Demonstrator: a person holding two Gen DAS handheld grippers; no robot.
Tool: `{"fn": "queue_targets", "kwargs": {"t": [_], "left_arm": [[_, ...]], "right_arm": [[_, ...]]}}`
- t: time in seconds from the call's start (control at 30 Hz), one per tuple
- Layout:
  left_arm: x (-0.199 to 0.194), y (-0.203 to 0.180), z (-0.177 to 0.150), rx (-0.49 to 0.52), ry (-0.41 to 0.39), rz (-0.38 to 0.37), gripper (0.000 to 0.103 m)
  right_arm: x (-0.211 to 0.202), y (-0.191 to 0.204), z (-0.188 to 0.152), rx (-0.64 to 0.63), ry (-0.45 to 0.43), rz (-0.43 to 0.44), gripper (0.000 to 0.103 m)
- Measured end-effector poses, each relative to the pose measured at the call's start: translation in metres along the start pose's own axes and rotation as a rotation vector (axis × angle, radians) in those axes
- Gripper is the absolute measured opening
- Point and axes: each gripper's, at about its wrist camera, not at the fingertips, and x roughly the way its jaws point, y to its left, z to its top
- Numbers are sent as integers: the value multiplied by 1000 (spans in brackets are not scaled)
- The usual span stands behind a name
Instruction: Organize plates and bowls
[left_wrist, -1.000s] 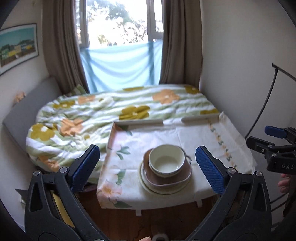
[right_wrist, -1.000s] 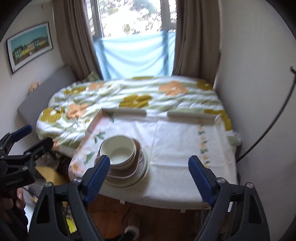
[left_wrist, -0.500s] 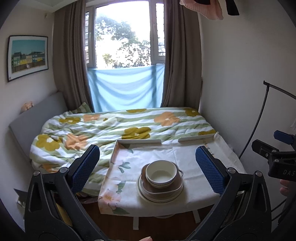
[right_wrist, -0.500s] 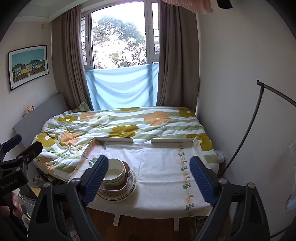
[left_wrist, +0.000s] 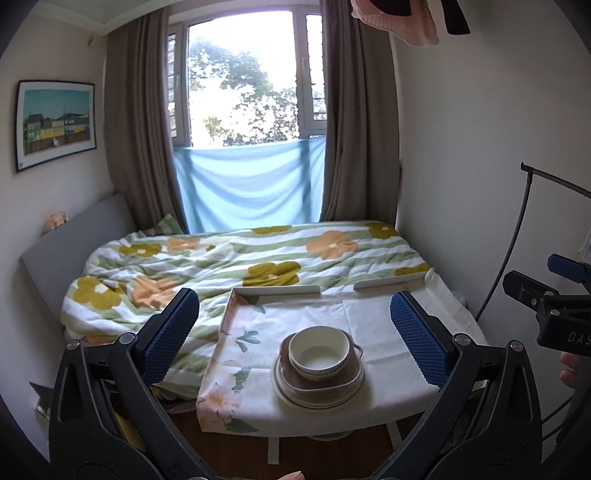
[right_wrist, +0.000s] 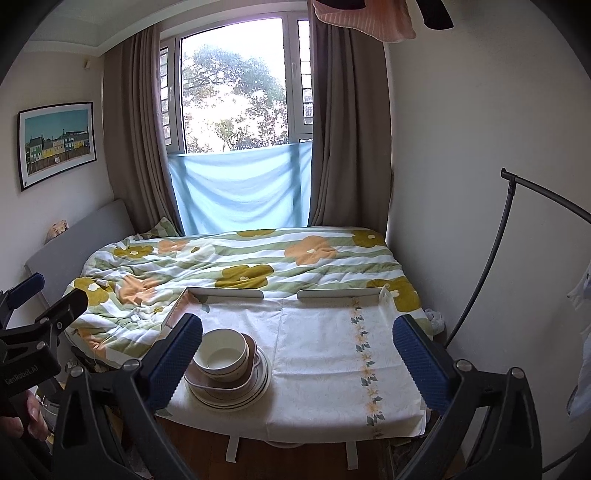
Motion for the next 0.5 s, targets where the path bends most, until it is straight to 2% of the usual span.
{"fn": "queue_targets", "kwargs": {"t": [0.5], "left_arm": [[5,-2,0,20,3,8,103]], "right_arm": [[2,1,5,-6,-4,3,103]]}}
